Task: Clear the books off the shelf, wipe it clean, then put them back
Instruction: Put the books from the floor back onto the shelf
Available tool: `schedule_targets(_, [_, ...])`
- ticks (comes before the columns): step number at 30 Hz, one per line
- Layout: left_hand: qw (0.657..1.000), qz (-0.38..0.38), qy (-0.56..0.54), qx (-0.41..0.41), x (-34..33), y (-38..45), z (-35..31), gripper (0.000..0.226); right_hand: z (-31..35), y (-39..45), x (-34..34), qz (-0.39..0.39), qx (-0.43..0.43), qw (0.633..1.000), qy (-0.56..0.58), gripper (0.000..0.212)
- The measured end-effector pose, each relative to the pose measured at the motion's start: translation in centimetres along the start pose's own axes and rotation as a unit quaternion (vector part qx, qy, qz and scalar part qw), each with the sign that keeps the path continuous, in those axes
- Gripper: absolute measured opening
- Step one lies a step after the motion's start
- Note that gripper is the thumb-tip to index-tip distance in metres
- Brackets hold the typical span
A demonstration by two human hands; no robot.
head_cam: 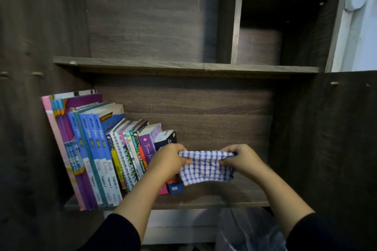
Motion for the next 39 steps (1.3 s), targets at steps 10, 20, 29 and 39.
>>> schedule_targets(10, [0.949,0.054,-0.306,0.047,4.1,-4.1,-1.9,0.021,4.8,-3.8,0.3,-0.025,-0.006,0.977,0.212,0.023])
schedule_targets(20, [0.964,-0.086,-0.244,-0.066,14.3,-6.4,-6.8,0.015,14.5,-4.6,5.2,-0.058,0.158,0.960,0.222,0.031])
schedule_targets(29, [0.957,-0.175,-0.183,-0.138,22.5,0.0,-11.3,0.017,22.6,1.7,8.5,-0.074,0.200,0.950,0.228,0.028])
schedule_targets(39, [0.985,-0.144,0.007,-0.096,20.7,8.1,-9.8,0.031,22.6,7.8,8.0,-0.104,0.128,0.981,0.106,0.048])
Point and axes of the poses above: each hand's wrist, its own y-axis towards the middle knuckle, its own x-axis out of the back of the hand, z = x × y, the point moved 1 cm from there along y, towards the middle knuckle, and after that the axes turned 9 degrees about y, right-handed, at the moved point
